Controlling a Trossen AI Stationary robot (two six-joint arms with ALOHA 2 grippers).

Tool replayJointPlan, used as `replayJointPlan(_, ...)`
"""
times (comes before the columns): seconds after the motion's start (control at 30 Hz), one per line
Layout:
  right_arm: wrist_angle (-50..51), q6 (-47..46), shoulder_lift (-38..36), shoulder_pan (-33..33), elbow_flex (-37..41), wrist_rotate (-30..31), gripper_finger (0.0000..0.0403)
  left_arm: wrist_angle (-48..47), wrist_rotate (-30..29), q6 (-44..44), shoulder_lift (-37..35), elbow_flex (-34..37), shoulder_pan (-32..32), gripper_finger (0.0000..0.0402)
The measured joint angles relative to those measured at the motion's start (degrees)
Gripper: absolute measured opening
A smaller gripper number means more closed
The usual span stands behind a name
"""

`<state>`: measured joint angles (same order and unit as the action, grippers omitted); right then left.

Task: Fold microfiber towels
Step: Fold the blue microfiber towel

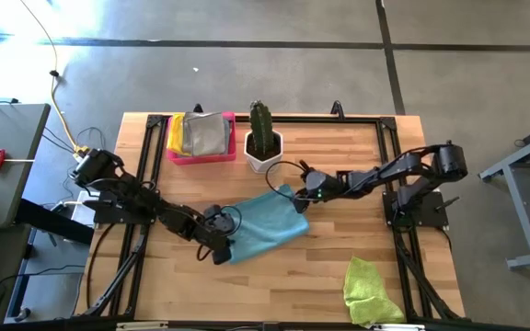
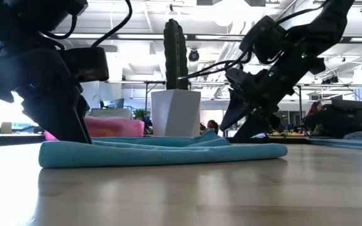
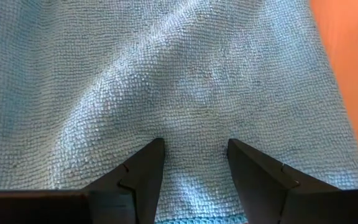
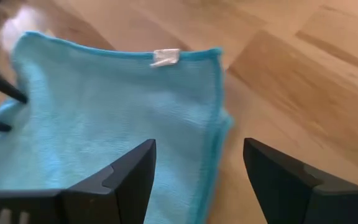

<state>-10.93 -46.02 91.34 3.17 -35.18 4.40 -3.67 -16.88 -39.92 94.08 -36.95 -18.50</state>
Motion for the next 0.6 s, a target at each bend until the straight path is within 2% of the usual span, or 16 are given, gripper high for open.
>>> replayJointPlan(0.17, -4.4, -0.2, 4.3, -0.3, 0.0, -4.9, 0.0236, 1.0, -0.3, 0.0, 0.1, 0.0, 0.1, 0.0172)
replayJointPlan(0.43, -10.7, -1.6, 7.2, -3.9, 0.0, -6.9, 0.0234, 1.0, -0.3, 0.5, 0.1, 0.0, 0.1, 0.0172)
replayJointPlan(0.6, -10.5, -2.2, 7.2, -6.5, 0.0, -8.9, 0.019, 1.2, -0.4, 0.6, 0.1, 0.0, 0.1, 0.0172)
